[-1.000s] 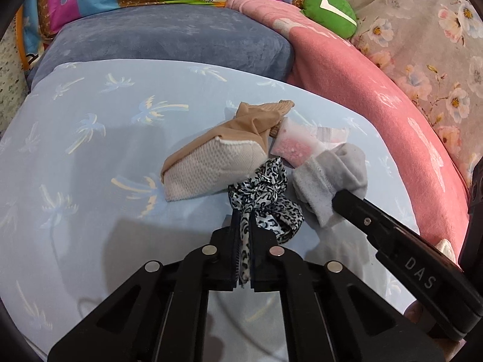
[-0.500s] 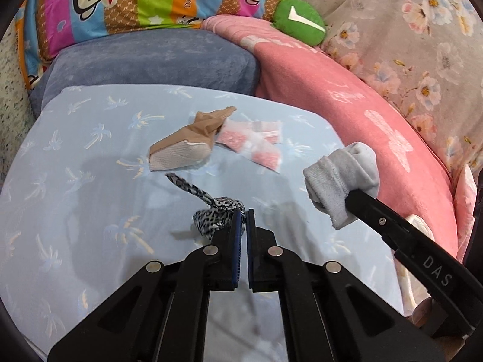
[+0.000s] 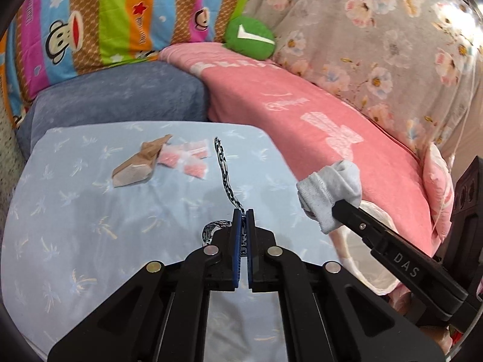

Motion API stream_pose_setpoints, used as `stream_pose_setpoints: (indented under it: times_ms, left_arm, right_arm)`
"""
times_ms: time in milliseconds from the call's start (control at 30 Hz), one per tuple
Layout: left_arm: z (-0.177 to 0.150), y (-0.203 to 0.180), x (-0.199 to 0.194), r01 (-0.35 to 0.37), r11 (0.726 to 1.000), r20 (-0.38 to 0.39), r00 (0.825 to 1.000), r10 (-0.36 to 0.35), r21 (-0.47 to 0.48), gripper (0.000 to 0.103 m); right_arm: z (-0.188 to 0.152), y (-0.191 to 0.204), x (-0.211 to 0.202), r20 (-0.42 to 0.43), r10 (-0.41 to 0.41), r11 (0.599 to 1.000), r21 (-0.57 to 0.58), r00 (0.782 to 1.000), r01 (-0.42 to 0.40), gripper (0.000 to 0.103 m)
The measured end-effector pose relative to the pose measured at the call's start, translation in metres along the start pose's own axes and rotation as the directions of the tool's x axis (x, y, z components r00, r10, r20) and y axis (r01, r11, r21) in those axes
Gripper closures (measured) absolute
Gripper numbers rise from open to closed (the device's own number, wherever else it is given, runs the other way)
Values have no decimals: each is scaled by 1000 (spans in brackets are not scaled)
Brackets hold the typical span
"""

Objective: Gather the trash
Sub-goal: 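Carry the strap and sock to the white bin and open both tools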

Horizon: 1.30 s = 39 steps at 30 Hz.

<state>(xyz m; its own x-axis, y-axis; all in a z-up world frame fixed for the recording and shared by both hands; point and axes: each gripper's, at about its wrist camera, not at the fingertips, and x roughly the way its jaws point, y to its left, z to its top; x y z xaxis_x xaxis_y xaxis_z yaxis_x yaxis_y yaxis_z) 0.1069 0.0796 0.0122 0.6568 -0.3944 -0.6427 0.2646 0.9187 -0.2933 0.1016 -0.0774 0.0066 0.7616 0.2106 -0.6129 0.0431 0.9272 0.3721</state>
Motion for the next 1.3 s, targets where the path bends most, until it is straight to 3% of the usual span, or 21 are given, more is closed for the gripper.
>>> stream_pose_setpoints:
  times_ms: [400, 767, 967, 1067, 1133, 1200, 1267, 1300]
  left_arm:
    - [6, -95, -4, 108, 981, 21, 993, -113, 158, 100]
    - [1, -181, 22, 229, 933, -54, 973, -223, 276, 100]
    - [-2, -208, 40, 282, 915, -103, 959, -264, 287, 99]
    - [-4, -216, 48, 276, 914, -120, 961, -251, 297, 98]
    - [-6, -218, 52, 258, 917, -129, 965, -229, 305, 90]
    - [-8, -216, 52, 237, 922, -123, 970, -209, 305, 56]
    - [-10, -211, 49, 203, 932, -89, 979, -185, 299, 40]
    - [-9, -210, 49, 194, 934, -81, 981, -178, 301, 39]
  right_arm:
    - [4, -81, -76, 104, -82, 992, 103, 991, 71, 91]
    - [-3, -162, -118, 143, -174, 966, 217, 974, 141, 91]
    - [-8, -188, -128, 145, -207, 951, 260, 967, 165, 91]
    - [-8, -196, -128, 141, -218, 947, 271, 966, 174, 91]
    - [-7, -199, -127, 138, -222, 945, 272, 965, 178, 90]
    - [-8, -198, -127, 137, -233, 944, 268, 963, 191, 88]
    - [-8, -199, -125, 135, -241, 943, 265, 961, 199, 85]
    - [-7, -199, -123, 134, -239, 943, 266, 962, 197, 85]
